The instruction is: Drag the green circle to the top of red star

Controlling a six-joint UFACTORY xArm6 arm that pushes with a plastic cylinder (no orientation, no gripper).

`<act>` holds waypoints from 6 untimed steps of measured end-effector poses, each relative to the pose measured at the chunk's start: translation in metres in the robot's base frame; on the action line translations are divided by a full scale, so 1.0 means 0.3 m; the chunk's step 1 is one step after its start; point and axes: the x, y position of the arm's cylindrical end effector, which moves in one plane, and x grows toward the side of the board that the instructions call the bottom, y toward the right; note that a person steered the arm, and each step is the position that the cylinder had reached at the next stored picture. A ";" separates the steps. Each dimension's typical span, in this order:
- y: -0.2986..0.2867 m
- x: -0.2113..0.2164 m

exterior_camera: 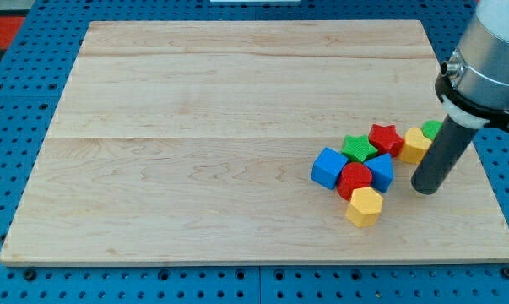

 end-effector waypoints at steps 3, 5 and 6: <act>-0.002 -0.265; -0.199 -0.288; -0.026 -0.278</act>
